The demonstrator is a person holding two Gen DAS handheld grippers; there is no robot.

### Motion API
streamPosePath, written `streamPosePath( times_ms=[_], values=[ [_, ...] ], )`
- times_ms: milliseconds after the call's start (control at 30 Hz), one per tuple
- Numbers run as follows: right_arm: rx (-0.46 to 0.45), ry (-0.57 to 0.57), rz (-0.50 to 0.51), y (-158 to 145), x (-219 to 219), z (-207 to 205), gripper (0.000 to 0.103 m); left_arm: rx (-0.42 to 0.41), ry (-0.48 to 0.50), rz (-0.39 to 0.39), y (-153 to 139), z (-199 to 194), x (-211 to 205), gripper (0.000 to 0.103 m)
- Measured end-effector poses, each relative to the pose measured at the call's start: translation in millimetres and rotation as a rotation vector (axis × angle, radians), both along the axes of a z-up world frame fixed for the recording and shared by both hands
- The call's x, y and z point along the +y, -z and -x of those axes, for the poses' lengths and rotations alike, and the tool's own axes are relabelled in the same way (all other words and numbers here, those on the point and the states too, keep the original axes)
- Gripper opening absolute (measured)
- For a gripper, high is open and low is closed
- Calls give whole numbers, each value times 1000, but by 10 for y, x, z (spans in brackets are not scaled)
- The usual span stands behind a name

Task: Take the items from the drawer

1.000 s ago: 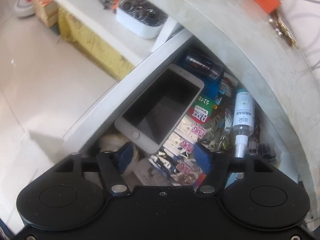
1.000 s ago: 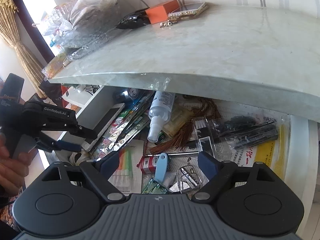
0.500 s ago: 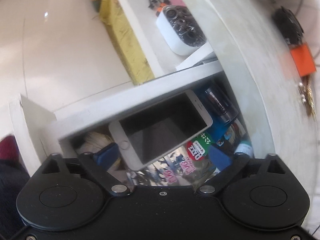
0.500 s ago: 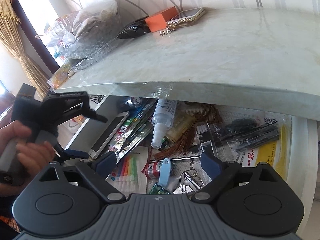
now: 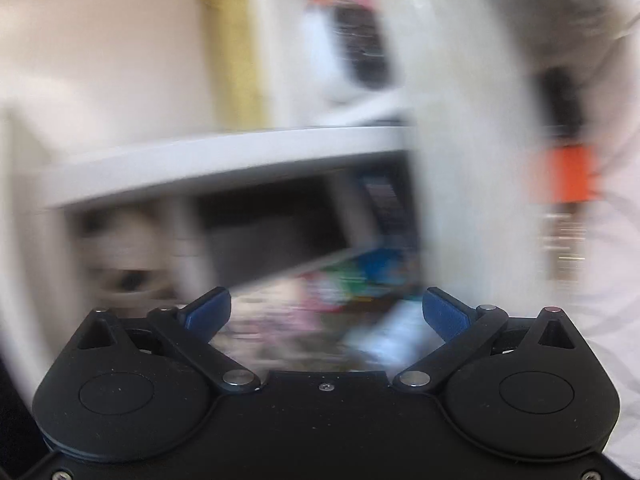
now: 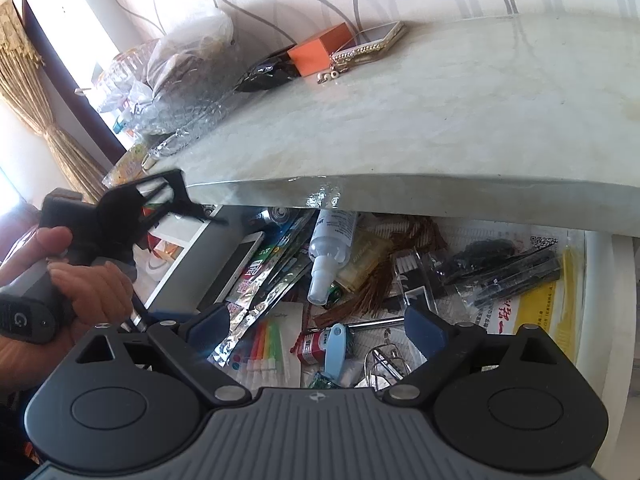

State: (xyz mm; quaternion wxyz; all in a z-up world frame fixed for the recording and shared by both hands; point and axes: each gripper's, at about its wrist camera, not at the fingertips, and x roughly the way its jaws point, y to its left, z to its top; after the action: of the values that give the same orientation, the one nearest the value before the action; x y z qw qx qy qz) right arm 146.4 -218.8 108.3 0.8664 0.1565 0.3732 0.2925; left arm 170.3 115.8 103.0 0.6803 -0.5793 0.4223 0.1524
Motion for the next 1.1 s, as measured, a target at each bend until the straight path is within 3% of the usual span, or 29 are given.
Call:
streamPosePath(
  times_ms=[33,67,133,200,267,333,400,533,633,667,700,733,767,867,933,1000,1033,1100],
  values=[
    [-1,0,-3,0,-6,1,97,-21,-5,21,23,22,25,103],
    [-1,2,-5,-1,-11,1,97,-4,-5,-8,21,38,39,103],
    [1,4,-6,-1,-16,-4,97,11,41,-44,17,65,52,103],
    [5,4,-6,2,-12,-14,97,-4,101,-21,12,83,13,103],
    [10,4,-6,5,-8,-24,97,-25,180,-28,-21,76,-64,103],
    [8,5,-6,4,-9,-20,97,-16,307,-112,-88,13,-200,103],
    [3,8,-6,1,-10,-12,97,3,464,-282,-170,-74,-383,103],
    [-9,9,-6,-4,-11,6,97,23,873,-793,-297,-96,-937,103],
    [-13,7,-8,-4,-10,9,97,18,987,-1182,-271,40,-1216,102],
    [-17,7,-8,-7,-10,15,97,17,987,-1257,-253,74,-1237,96],
    [-22,7,-9,-11,-12,21,97,13,991,-1303,-228,92,-1244,79],
    [-27,8,-9,-14,-13,28,97,23,999,-1325,-191,79,-1238,67],
    [-31,7,-9,-18,-14,33,97,50,1007,-1326,-138,33,-1222,45],
    [-34,7,-9,-21,-12,38,97,81,1071,-1366,-110,32,-1207,40],
    [-36,7,-9,-24,-11,41,97,111,1128,-1386,-95,10,-1224,43],
    [-37,7,-10,-24,-11,42,97,113,1141,-1397,-118,4,-1234,64],
    [-38,8,-11,-24,-14,44,97,98,1147,-1392,-134,3,-1231,69],
    [-41,9,-12,-25,-17,51,97,65,1161,-1346,-170,9,-1242,70]
  ],
)
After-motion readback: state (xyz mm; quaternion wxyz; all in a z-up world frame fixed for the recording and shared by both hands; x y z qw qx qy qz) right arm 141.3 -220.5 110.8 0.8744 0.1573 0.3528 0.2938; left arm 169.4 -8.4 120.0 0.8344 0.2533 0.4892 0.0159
